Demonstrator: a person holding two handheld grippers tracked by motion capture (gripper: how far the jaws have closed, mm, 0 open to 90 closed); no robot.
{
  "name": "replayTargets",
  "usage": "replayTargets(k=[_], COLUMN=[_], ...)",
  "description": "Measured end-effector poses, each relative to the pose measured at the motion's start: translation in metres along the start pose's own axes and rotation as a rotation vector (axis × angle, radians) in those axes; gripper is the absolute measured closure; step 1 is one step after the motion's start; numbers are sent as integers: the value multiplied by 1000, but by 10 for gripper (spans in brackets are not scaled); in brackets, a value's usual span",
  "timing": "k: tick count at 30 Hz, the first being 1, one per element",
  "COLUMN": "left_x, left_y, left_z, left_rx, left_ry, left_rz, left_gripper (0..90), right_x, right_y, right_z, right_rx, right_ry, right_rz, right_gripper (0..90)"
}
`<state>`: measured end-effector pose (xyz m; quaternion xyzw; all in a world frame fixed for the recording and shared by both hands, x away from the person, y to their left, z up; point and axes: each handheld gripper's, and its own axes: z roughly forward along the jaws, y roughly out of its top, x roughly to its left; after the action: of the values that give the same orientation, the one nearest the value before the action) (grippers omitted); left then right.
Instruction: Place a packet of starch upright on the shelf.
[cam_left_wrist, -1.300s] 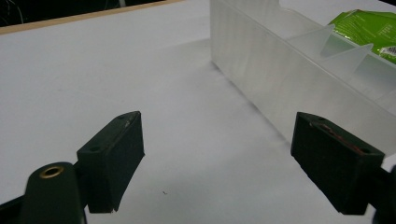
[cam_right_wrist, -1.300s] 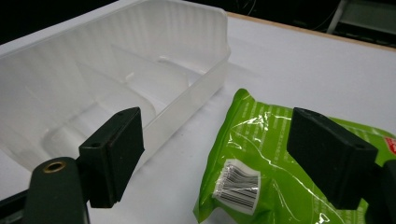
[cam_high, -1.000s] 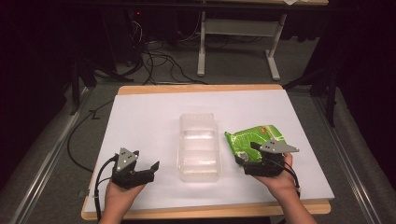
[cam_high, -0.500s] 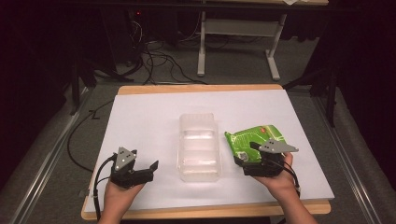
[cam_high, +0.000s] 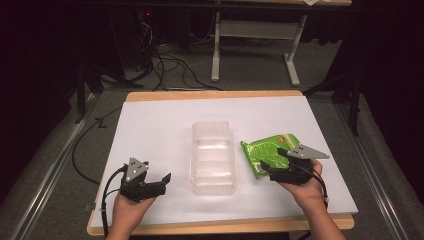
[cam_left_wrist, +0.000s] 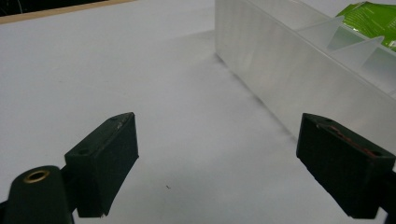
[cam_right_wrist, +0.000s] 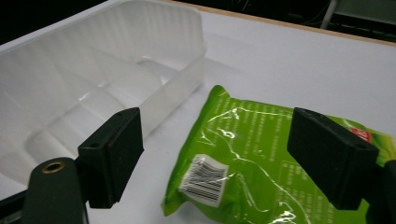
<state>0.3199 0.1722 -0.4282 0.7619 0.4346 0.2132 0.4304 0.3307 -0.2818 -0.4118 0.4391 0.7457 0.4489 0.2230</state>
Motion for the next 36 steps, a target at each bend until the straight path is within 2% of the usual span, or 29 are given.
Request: replayTargets(k=[3,4,5,11,14,17,20,22,25,29,36], left_x=[0,0,0,0,0,0,-1,-1,-1,-1,-1], left_y=[0,-1,-1,-1,-2,-2,-2,-2,-2,-3,-3], left_z=[1,2,2,2,3,4,5,5,5,5,6], left_rx=[6,9,12,15,20,28,33,35,36,36,41], left_ry=[-3,-4,-5,-13,-18,-22,-29,-28,-28,-31,-34], left_rz=[-1,1,1,4,3,10,16,18,19,20,23], left_gripper=[136,138,138,145,148,152,155,155,155,156,157], right_x=[-11,-19,-19,-42,-51,-63,-81,-84,-90,-95,-99], right_y=[-1,-2,-2,-8,-11,-16,-28,-31,-39,-47,-52], right_z=[-1,0,0,4,6,7,6,6,6,8,11], right_rx=[8,19,19,54,70,85,120,123,149,166,182], right_ry=[-9,-28,-28,-66,-93,-110,-171,-177,-190,-197,-230], right_rz=[28,47,47,114,126,166,205,210,244,281,313], right_gripper=[204,203,203,220,219,238,234,232,209,145,101])
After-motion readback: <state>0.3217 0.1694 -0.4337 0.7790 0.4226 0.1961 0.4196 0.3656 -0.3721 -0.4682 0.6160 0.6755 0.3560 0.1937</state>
